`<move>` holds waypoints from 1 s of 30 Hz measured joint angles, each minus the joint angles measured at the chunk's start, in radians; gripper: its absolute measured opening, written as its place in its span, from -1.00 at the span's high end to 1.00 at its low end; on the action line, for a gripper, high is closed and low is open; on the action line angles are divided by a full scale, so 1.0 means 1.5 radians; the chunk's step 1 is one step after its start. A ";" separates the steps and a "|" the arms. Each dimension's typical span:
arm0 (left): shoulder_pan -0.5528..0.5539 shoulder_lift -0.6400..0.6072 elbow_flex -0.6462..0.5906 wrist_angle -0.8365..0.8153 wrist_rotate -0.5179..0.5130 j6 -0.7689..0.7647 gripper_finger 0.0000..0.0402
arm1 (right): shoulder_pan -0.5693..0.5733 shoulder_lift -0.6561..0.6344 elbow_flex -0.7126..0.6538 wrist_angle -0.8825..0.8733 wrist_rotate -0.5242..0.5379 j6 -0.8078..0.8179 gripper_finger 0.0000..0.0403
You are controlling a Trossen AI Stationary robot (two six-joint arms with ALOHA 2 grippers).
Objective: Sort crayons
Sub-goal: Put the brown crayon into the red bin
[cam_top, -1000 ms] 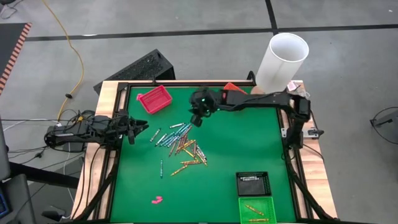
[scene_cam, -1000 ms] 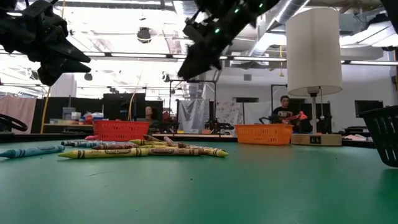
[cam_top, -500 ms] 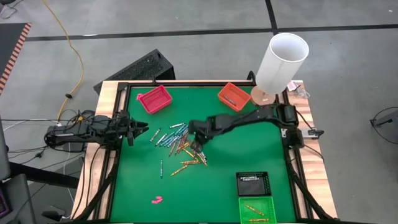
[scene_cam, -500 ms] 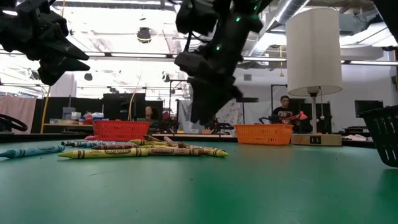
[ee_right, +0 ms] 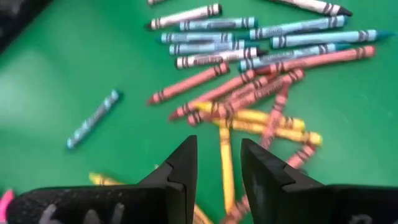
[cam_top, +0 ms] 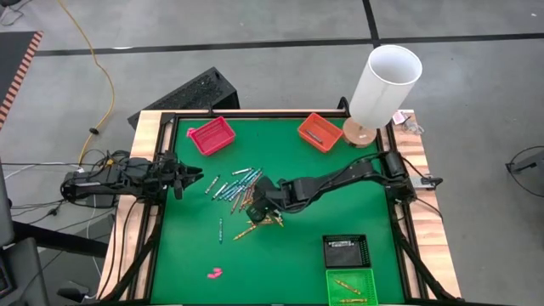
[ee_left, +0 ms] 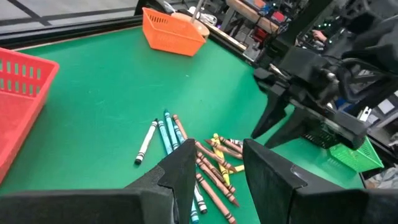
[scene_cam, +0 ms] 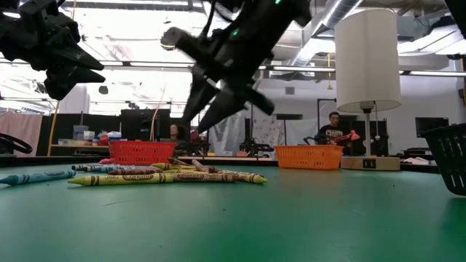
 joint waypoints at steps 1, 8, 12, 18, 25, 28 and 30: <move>0.000 0.000 0.000 0.000 0.000 0.000 0.40 | -0.002 0.006 0.000 0.009 0.001 0.009 0.41; 0.000 0.000 0.000 -0.005 0.000 0.001 0.40 | -0.012 0.061 -0.001 0.002 0.010 0.057 0.41; 0.000 0.000 0.000 -0.006 -0.001 0.005 0.40 | -0.017 0.061 0.000 0.001 0.019 0.066 0.41; 0.000 0.000 0.000 -0.006 -0.004 0.018 0.40 | -0.027 0.060 0.000 -0.026 0.031 0.060 0.41; 0.000 0.000 0.000 -0.006 -0.004 0.018 0.40 | -0.045 0.060 0.000 -0.025 0.030 0.031 0.41; 0.000 0.000 0.000 -0.006 -0.004 0.018 0.40 | -0.051 0.060 0.000 -0.027 0.029 0.031 0.41; 0.000 0.000 0.000 -0.006 -0.004 0.018 0.40 | -0.053 0.060 0.000 -0.029 0.027 0.031 0.41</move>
